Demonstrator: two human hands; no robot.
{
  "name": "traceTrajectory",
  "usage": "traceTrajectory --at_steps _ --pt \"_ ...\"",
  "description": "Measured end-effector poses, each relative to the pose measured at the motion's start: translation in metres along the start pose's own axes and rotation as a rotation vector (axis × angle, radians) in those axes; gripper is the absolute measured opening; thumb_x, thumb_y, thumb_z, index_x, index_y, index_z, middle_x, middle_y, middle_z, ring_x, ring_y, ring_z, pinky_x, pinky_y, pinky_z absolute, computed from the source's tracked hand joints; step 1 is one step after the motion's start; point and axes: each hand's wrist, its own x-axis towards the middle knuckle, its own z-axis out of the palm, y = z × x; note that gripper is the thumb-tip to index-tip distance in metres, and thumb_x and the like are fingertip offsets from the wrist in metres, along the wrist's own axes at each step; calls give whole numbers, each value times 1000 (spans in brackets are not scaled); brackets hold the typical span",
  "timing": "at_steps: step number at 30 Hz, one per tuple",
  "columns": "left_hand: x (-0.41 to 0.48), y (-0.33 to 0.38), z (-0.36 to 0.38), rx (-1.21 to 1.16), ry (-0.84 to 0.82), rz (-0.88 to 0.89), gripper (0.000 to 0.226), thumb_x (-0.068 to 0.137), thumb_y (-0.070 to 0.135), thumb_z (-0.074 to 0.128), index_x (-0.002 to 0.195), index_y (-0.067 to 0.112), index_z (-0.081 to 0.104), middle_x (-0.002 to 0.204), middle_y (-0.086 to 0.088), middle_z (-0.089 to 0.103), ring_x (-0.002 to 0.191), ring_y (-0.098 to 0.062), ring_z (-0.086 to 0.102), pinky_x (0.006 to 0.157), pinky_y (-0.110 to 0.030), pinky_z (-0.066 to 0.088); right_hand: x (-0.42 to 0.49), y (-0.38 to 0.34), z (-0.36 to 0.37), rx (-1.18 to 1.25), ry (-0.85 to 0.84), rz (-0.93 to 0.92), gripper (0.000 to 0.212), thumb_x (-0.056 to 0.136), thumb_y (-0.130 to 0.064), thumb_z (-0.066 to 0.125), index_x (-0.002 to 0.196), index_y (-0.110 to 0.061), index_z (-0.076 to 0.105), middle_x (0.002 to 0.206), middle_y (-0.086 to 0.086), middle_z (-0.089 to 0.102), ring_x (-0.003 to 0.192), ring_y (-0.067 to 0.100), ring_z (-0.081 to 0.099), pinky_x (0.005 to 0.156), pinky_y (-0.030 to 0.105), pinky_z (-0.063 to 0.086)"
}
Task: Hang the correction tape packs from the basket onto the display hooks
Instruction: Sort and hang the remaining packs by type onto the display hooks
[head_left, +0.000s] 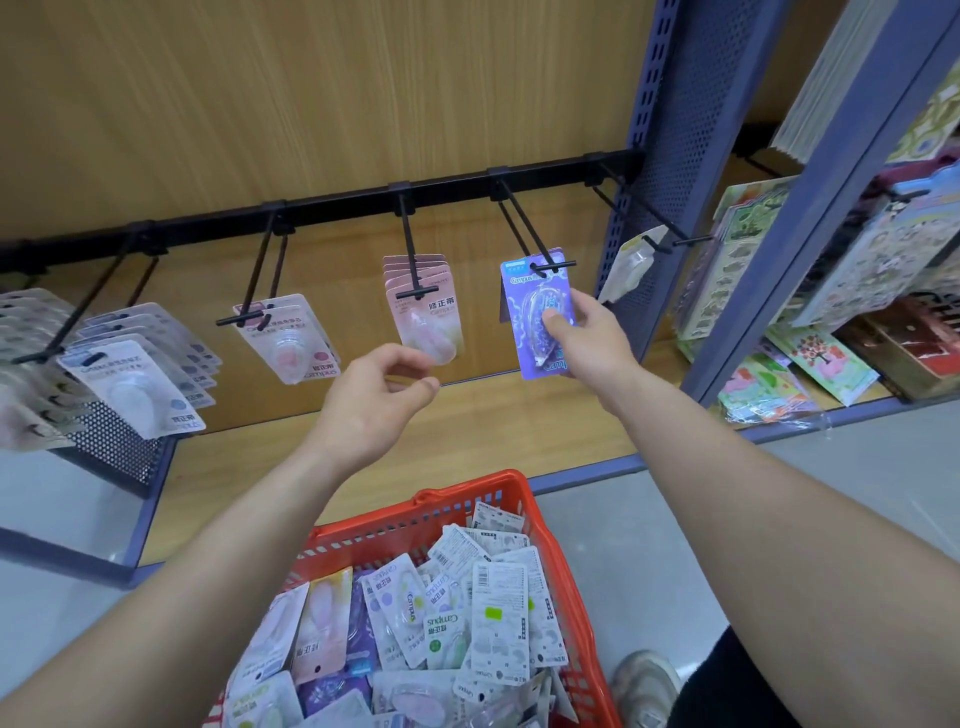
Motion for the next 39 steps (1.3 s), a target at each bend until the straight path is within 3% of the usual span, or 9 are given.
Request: traceTrajectory --at_steps 3,7,10,14,17,23,29,35,39 --pt "-10 -3 -11 11 8 -8 13 93 25 73 106 25 71 104 13 72 87 -2 68 70 -5 44 3 -3 6 -244 28 8 34 101 -38 57 134 -29 56 123 -5 66 110 20 63 88 35 49" --pt "-35 -21 -28 28 -2 -54 12 94 23 73 105 21 70 102 13 71 87 -9 68 70 -8 46 -11 12 13 -721 -33 76 64 99 -52 57 148 -15 41 145 13 47 127 37 53 98 46 48" --pt "-60 -52 -35 78 -24 -123 12 94 21 72 106 19 69 103 11 71 83 -11 67 65 -10 46 -38 26 22 -913 -229 31 61 97 -50 57 146 -16 47 146 11 49 130 35 52 101 45 47" --pt "-100 -117 -29 117 -91 -239 14 92 20 74 104 19 68 105 3 72 96 -20 69 85 -27 49 -90 50 47 -1041 -485 -64 53 94 -53 61 138 -22 56 139 6 54 129 30 55 104 42 47" --pt "-132 -167 -19 150 -108 -342 15 90 20 76 101 18 66 98 3 69 98 -23 68 82 -27 44 -129 80 72 -1109 -679 -95 53 94 -57 61 135 -25 58 136 2 53 126 26 55 101 42 48" --pt "-171 -237 -8 245 -221 -474 42 92 24 73 129 8 61 122 -9 66 114 -26 63 93 -28 44 -170 144 113 -1009 -790 27 54 97 -49 62 141 -19 54 139 7 53 121 25 58 103 39 46" --pt "-174 -274 -13 235 -80 -499 46 91 25 73 134 15 61 135 -4 61 116 -23 61 101 -35 48 -179 168 180 -774 -809 76 51 101 -38 62 145 -14 50 139 5 54 106 19 57 90 31 44" --pt "-163 -294 -10 239 -27 -531 65 93 23 70 150 7 43 154 -14 45 140 -31 44 114 -37 36 -175 179 253 -559 -749 176 44 100 -34 64 128 -2 56 116 15 70 106 34 64 87 40 48" --pt "-163 -306 1 256 -46 -566 64 90 26 71 143 -2 48 144 -22 50 134 -39 47 111 -40 39 -171 188 279 -417 -664 264 31 95 -38 71 113 -20 54 93 -1 66 89 18 61 71 30 38"
